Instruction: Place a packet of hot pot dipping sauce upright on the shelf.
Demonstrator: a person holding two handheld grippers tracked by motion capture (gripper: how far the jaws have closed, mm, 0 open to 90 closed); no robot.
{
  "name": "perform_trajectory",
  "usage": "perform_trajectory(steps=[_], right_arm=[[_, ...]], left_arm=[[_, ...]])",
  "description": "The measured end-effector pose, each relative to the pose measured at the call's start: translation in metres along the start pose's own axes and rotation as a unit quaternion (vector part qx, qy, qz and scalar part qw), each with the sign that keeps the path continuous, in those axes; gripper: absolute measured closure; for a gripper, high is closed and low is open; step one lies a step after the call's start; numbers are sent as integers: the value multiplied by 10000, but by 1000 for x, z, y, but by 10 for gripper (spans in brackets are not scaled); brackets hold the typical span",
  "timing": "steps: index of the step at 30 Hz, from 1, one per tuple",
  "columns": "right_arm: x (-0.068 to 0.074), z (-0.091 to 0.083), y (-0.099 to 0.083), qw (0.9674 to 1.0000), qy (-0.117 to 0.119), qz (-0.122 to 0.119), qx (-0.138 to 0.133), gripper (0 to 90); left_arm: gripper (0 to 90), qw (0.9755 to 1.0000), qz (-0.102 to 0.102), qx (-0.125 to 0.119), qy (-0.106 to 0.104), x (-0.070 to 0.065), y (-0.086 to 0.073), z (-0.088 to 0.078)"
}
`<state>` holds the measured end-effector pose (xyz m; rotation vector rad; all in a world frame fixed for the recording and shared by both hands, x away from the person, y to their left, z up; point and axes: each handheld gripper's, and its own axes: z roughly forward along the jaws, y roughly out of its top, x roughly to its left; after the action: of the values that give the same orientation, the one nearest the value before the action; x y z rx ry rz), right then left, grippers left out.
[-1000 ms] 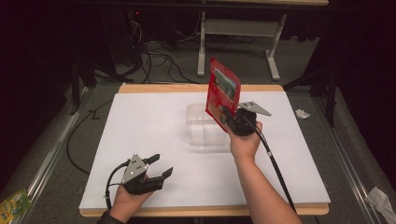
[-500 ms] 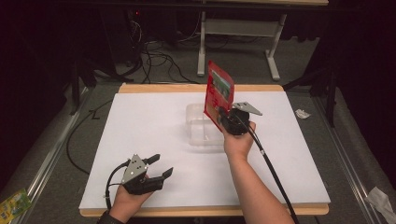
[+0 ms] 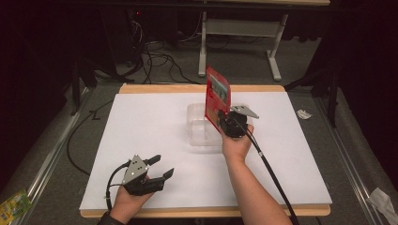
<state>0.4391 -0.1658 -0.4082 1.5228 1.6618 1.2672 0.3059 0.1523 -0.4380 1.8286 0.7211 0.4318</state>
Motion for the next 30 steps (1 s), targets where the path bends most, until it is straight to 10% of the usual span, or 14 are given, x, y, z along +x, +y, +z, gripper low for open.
perform_trajectory(steps=[30], right_arm=[[-10,1,-25,9988,321,-231,304,733]], left_arm=[[323,10000,19,46,-29,0,0,2]])
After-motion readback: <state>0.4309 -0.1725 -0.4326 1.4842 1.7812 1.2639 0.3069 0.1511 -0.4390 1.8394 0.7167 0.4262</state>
